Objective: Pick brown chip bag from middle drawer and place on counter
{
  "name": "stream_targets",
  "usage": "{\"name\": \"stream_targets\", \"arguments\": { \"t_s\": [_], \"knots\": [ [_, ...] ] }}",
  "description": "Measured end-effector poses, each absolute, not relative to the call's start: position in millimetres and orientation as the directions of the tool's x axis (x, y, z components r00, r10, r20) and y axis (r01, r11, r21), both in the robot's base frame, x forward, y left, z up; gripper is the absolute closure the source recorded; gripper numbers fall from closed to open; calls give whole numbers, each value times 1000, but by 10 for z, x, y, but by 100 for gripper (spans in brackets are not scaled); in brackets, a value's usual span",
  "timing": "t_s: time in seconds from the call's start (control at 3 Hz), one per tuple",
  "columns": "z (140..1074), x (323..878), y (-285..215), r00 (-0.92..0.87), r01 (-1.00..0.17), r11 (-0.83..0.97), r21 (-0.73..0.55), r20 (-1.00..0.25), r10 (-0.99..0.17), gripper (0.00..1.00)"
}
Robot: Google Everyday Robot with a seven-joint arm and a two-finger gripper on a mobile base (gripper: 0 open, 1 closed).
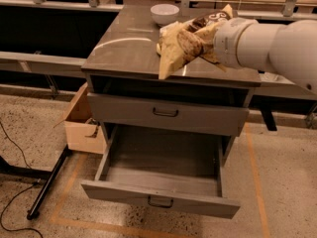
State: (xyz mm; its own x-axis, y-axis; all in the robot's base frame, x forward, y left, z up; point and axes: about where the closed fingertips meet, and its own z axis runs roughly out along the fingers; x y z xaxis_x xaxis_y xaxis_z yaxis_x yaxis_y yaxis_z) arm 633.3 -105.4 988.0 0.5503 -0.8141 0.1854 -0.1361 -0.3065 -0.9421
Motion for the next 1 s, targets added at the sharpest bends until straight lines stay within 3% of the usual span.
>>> {"name": "stream_targets", "arguments": {
  "t_s": [1.0],
  "knots": [
    [9682,7679,-255,587,-112,-337,-935,211,-781,100]
  ]
}}
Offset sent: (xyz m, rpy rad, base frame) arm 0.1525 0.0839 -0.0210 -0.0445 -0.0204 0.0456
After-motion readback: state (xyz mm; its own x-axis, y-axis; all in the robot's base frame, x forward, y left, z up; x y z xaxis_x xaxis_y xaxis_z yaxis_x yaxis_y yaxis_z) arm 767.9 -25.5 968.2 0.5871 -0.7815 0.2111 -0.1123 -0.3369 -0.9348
